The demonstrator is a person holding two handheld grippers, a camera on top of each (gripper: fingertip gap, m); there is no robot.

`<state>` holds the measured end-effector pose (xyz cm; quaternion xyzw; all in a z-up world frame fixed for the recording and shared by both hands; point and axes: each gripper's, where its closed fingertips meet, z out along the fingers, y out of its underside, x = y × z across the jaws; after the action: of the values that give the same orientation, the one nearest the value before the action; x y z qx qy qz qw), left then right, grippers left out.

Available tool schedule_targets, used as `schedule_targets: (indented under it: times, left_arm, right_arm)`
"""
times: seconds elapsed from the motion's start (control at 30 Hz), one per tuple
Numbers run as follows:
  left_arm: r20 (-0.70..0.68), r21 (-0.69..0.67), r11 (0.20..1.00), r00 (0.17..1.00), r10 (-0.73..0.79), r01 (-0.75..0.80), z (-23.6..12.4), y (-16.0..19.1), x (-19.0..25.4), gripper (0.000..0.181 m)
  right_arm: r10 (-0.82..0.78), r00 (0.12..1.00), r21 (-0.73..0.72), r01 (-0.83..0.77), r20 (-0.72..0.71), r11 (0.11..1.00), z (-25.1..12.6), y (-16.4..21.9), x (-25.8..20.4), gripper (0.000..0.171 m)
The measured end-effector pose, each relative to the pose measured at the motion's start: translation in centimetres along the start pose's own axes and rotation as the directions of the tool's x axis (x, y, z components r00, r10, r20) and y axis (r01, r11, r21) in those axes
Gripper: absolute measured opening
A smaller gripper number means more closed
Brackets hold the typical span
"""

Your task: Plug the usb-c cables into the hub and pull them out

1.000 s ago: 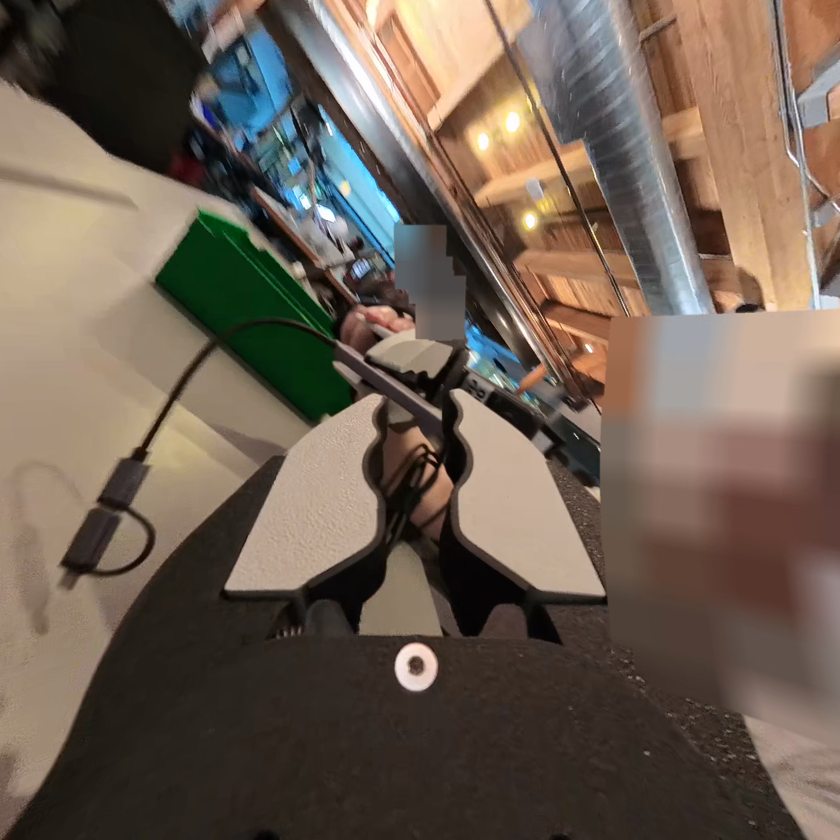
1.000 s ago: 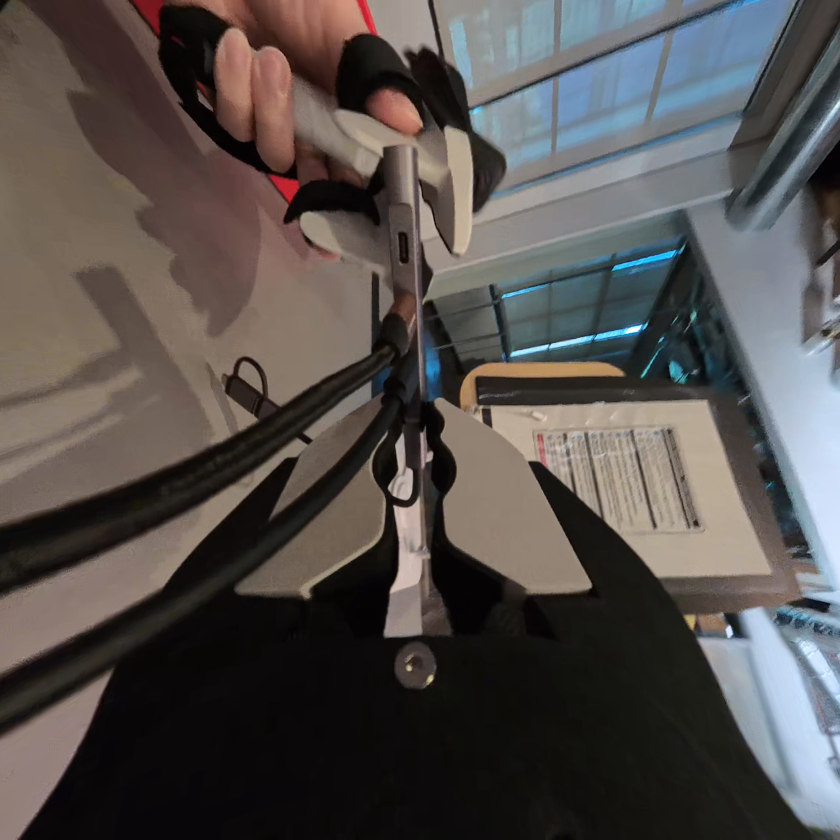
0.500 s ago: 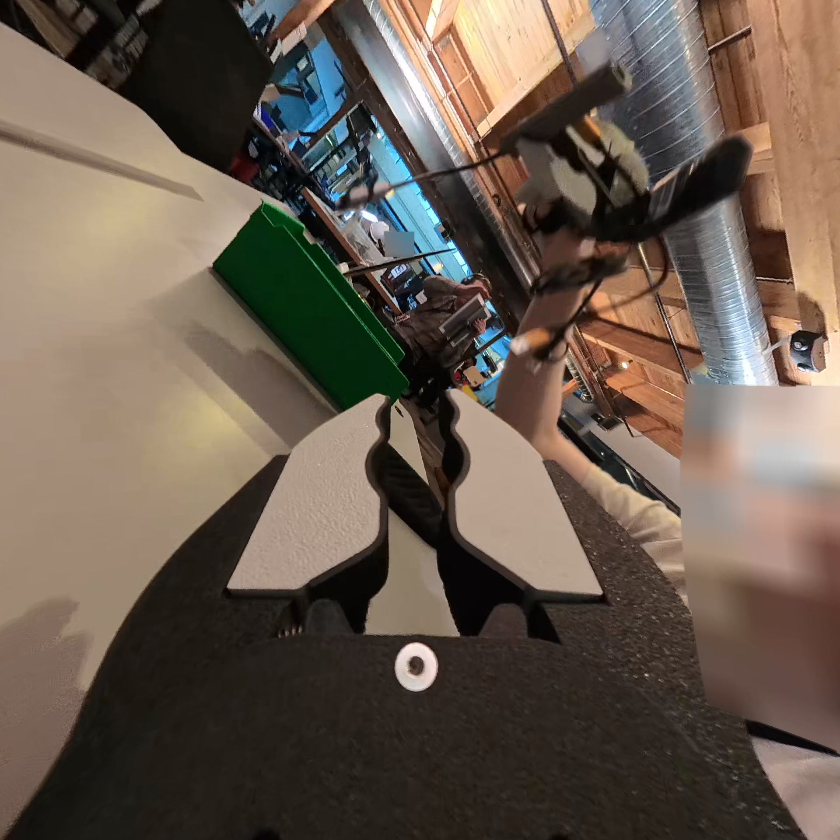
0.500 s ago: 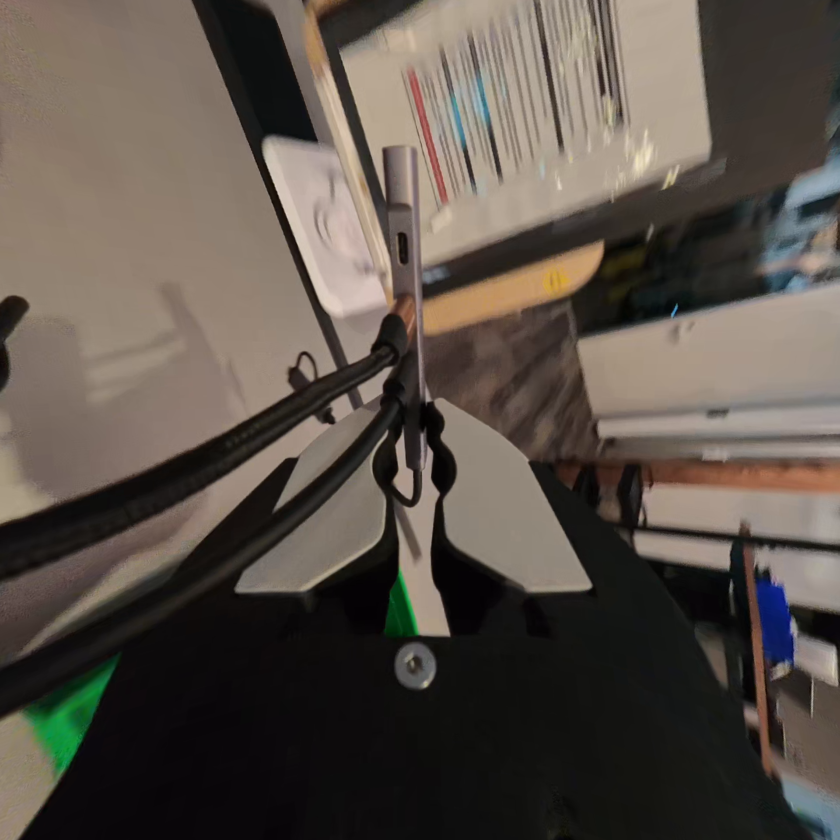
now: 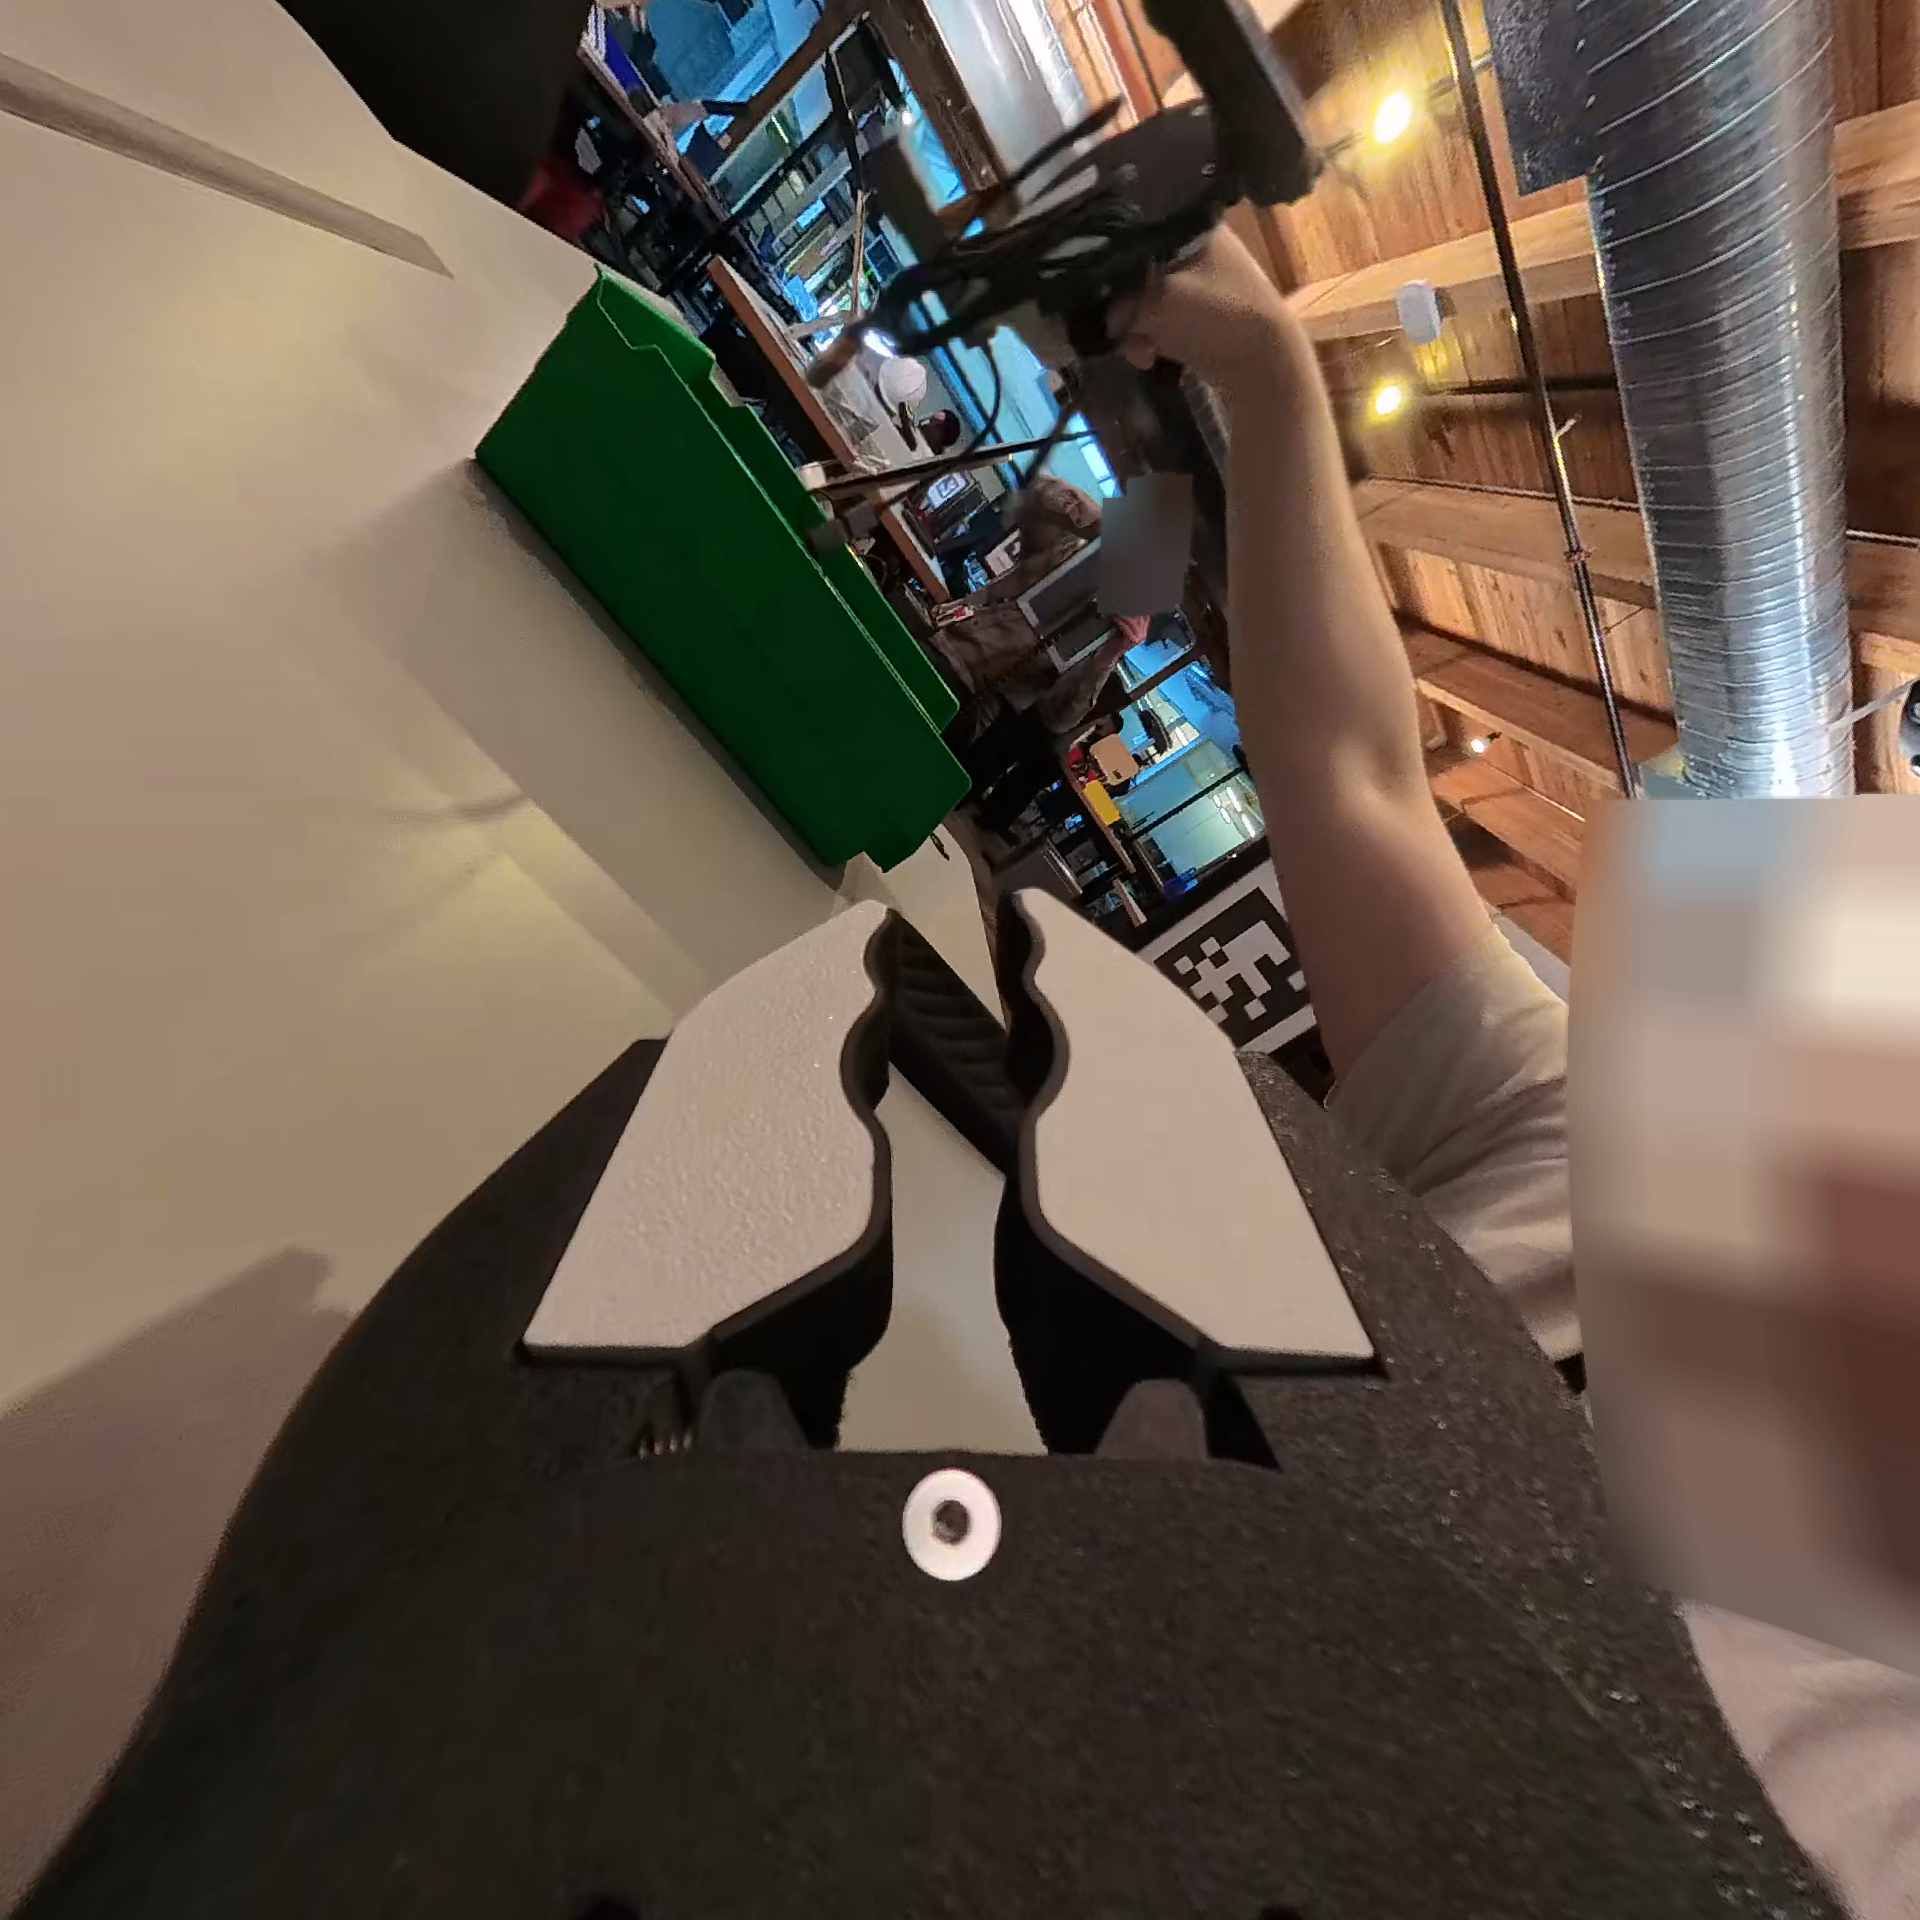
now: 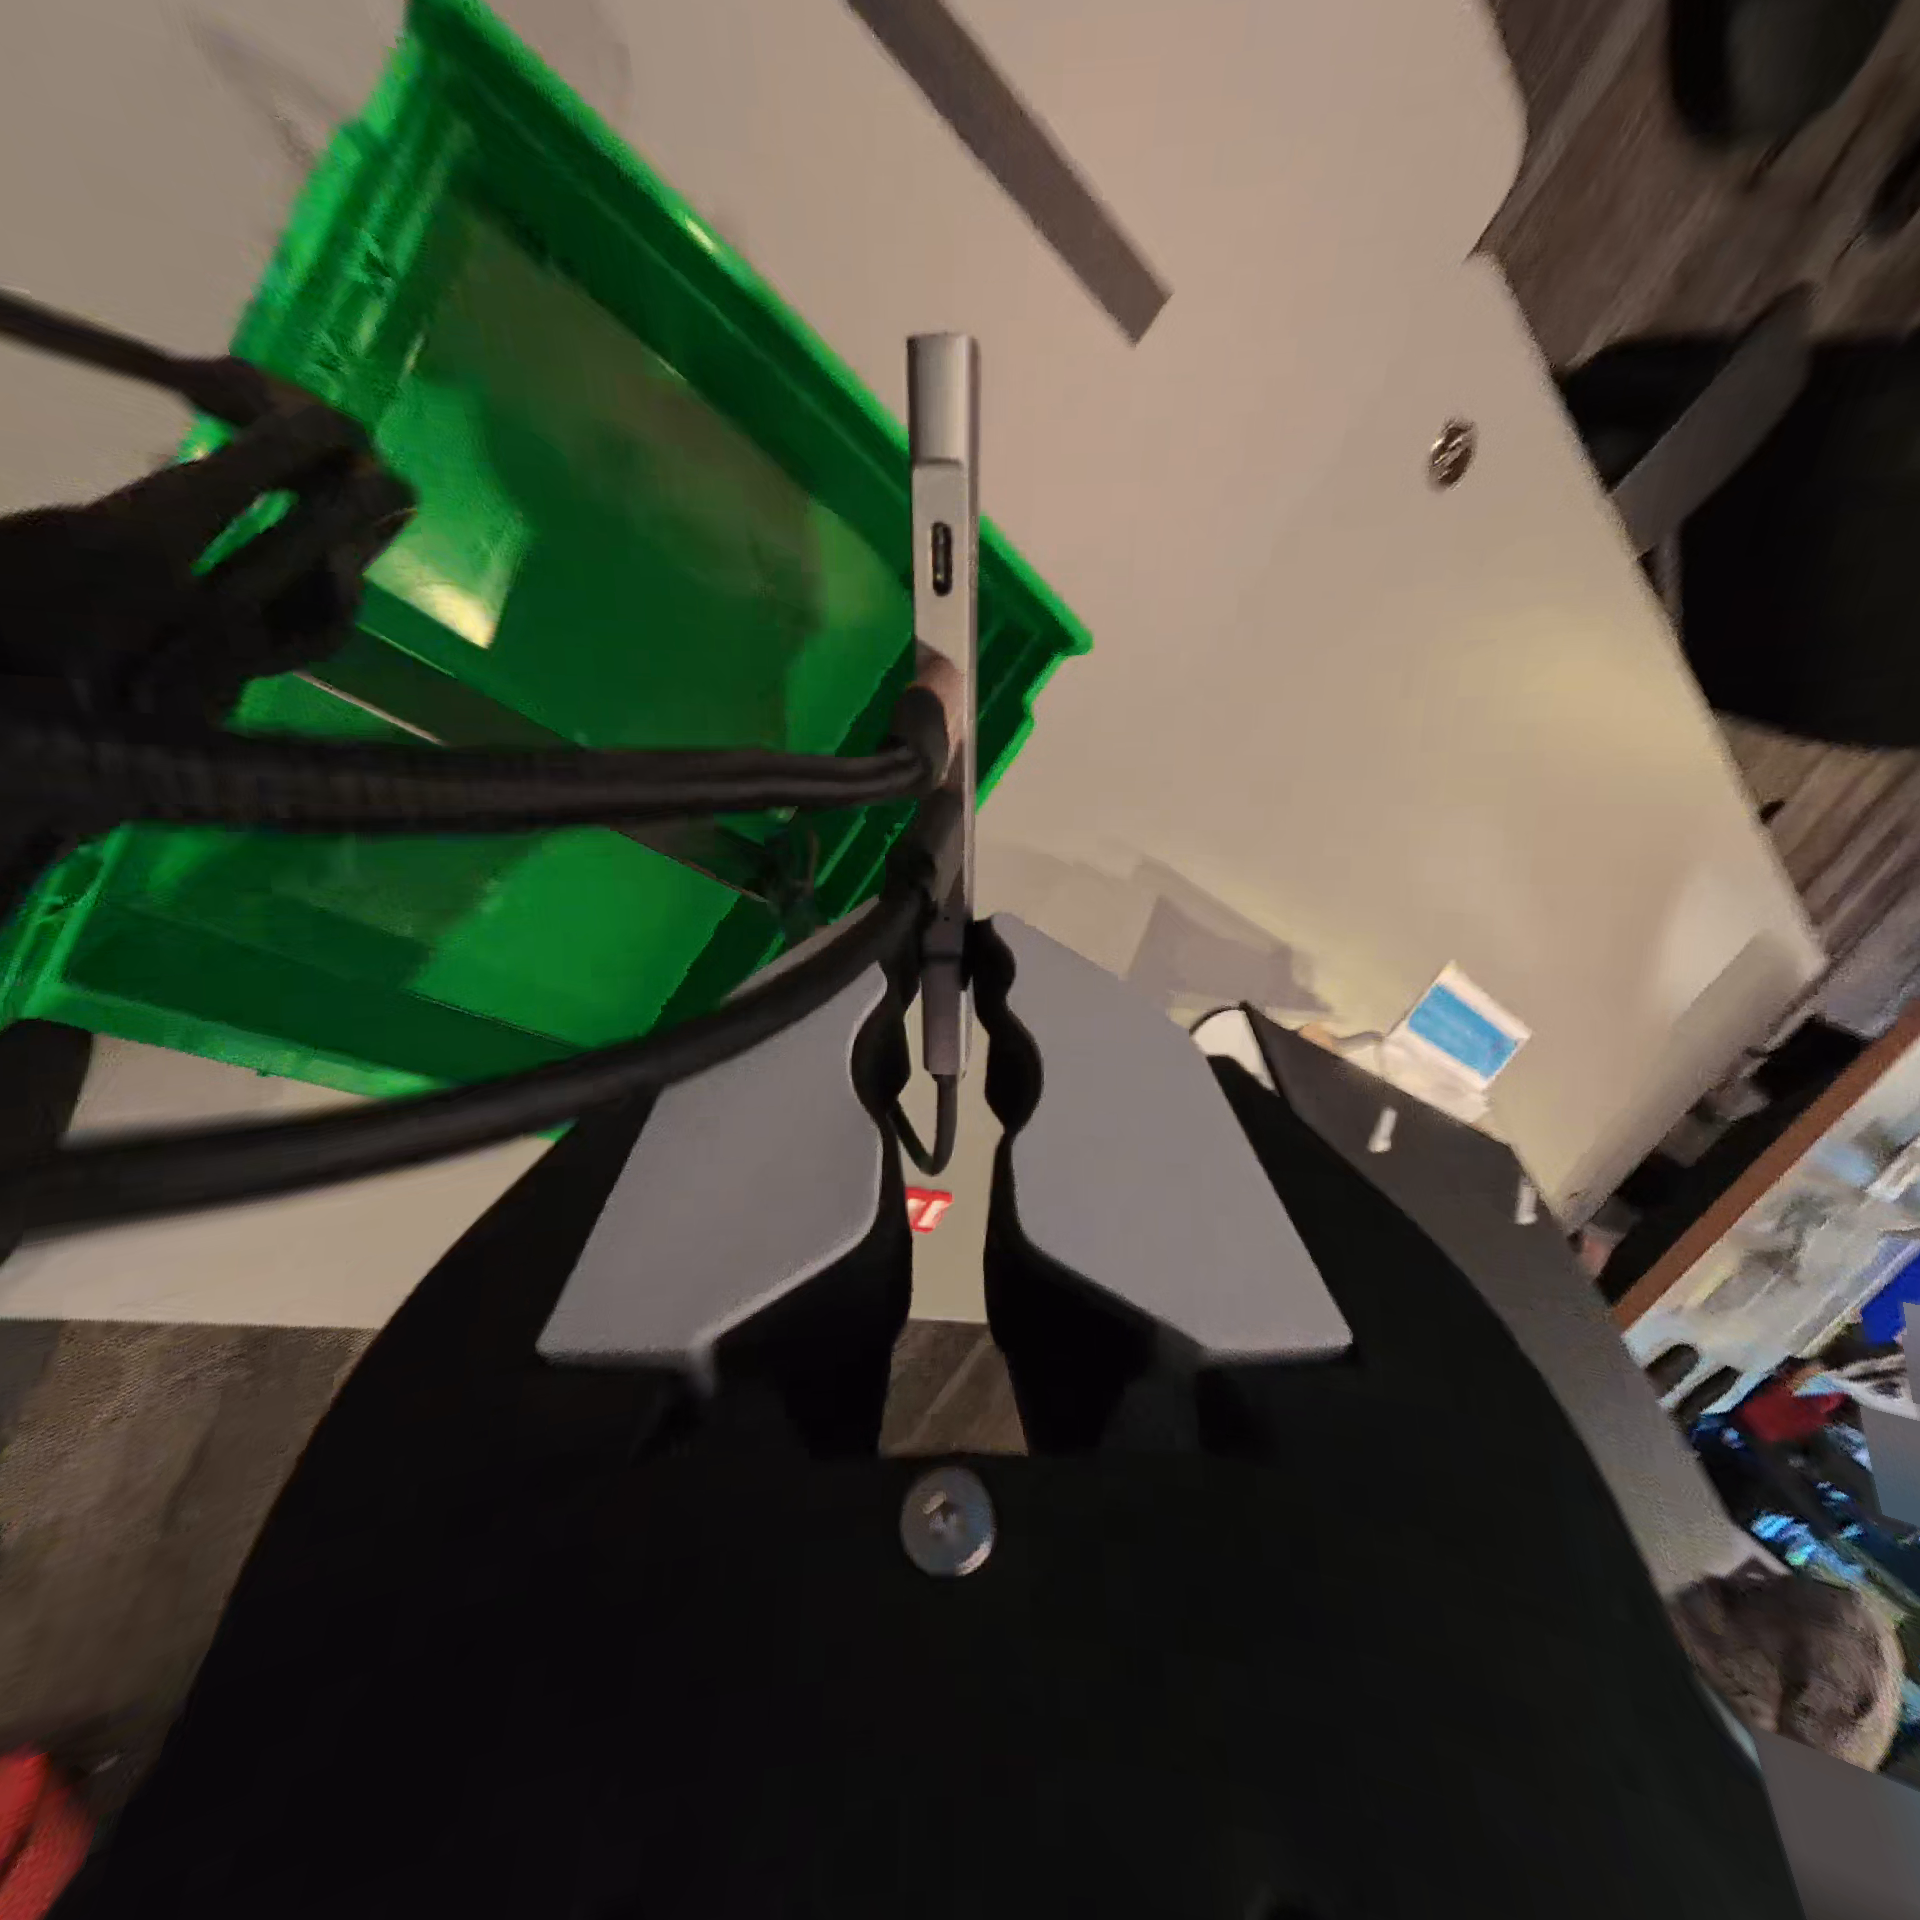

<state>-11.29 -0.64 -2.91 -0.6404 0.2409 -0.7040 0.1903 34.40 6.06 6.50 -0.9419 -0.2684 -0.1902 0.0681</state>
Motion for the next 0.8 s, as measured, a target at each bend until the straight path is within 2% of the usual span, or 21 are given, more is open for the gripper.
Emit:
schedule_targets:
  times: [0.2,0.33,0.5,0.6,0.7,0.8]
  left_arm:
    - [0.019,-0.016,1.0,1.0,0.013,-0.013,0.3,0.1,0.1,0.017]
    - [0.035,-0.029,1.0,0.999,0.01,-0.009,0.5,0.3,-0.2,0.017]
    - [0.043,-0.046,0.999,0.999,0.016,-0.014,0.9,0.6,-0.3,0.017]
    - [0.045,-0.055,0.998,0.999,0.022,-0.02,1.1,0.8,-0.2,0.017]
    - [0.043,-0.061,0.998,0.999,0.02,-0.017,1.3,0.9,-0.2,0.017]
    - [0.046,-0.069,0.998,0.999,0.019,-0.015,1.4,1.1,-0.3,0.016]
  right_arm:
    - [0.021,0.996,-0.067,-0.015,0.088,0.998,6.6,0.7,-0.3,0.01]
    - [-0.017,0.993,-0.028,0.02,0.114,0.999,8.0,-0.8,-0.3,0.01]
    - [-0.154,0.974,-0.033,0.162,0.168,0.986,9.2,-1.0,-1.3,0.011]
    - [-0.221,0.948,0.054,0.215,0.227,0.975,9.5,-0.8,-2.4,0.011]
    - [-0.197,0.945,0.093,0.179,0.261,0.98,9.8,0.2,-2.3,0.011]
    - [-0.197,0.925,0.303,0.096,0.325,0.948,8.5,-0.4,-2.5,0.011]
